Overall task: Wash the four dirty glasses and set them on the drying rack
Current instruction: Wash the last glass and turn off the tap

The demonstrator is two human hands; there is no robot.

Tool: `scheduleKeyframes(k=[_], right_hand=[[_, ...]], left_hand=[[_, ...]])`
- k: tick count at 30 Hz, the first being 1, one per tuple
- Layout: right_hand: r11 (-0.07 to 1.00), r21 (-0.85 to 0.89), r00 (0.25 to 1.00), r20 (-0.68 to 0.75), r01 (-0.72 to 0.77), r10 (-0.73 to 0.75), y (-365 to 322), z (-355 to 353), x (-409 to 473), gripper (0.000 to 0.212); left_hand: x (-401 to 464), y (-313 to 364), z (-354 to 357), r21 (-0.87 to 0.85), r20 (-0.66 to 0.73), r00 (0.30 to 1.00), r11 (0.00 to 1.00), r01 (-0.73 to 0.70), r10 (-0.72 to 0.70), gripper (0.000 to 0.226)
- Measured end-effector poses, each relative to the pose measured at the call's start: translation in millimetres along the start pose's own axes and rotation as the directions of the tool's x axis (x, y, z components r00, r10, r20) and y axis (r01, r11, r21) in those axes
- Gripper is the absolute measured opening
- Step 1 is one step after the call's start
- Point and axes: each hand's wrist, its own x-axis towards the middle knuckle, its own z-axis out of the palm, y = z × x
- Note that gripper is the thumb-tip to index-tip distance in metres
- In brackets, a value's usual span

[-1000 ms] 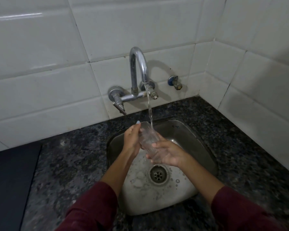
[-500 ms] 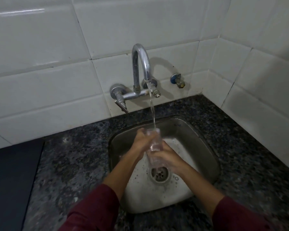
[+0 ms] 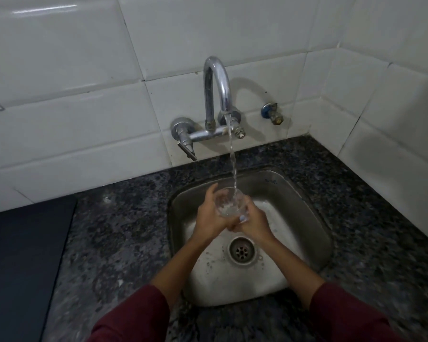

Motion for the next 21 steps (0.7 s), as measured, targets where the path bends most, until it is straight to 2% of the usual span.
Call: scheduleKeyframes(k=[4, 5, 7, 10, 14, 16, 21], right_hand=[[0.964, -0.247, 0.995, 0.023, 0.099, -0.096, -12, -28, 7, 0.082], [0.951, -0.290, 0.994, 0.041, 0.106, -0.098, -16, -36, 8, 0.084], [0.917, -0.389, 0.994, 0.099, 0.088, -0.054, -23, -52, 8, 0.087], [0.849, -0.522, 0.984, 0.180, 0.080, 0.018, -32, -69, 7, 0.089], [0.753, -0.645, 0.972, 0.230, 0.125, 0.036, -46, -79, 1, 0.085], [0.739, -0.662, 0.974, 0.224, 0.123, 0.038, -49, -81, -1, 0.085], [0.758, -0.647, 0.981, 0.189, 0.087, 0.049, -52, -87, -3, 0.075]], left_hand=[[8, 4, -7, -0.190, 0.038, 0.999, 0.981, 0.035, -0.029, 0.109], [14, 7, -10, -0.229, 0.002, 0.997, 0.971, 0.070, -0.072, 0.104], [31, 15, -21, -0.263, -0.163, 0.974, 0.959, 0.107, -0.154, 0.093], [65, 22, -39, -0.168, -0.381, 0.909, 0.980, 0.111, -0.168, 0.099], [88, 49, -51, 0.112, -0.448, 0.894, 0.989, 0.094, -0.035, 0.056], [95, 52, -50, 0.131, -0.472, 0.880, 0.984, 0.119, -0.043, 0.046], [99, 46, -46, 0.070, -0.497, 0.861, 0.985, 0.157, -0.102, 0.037]])
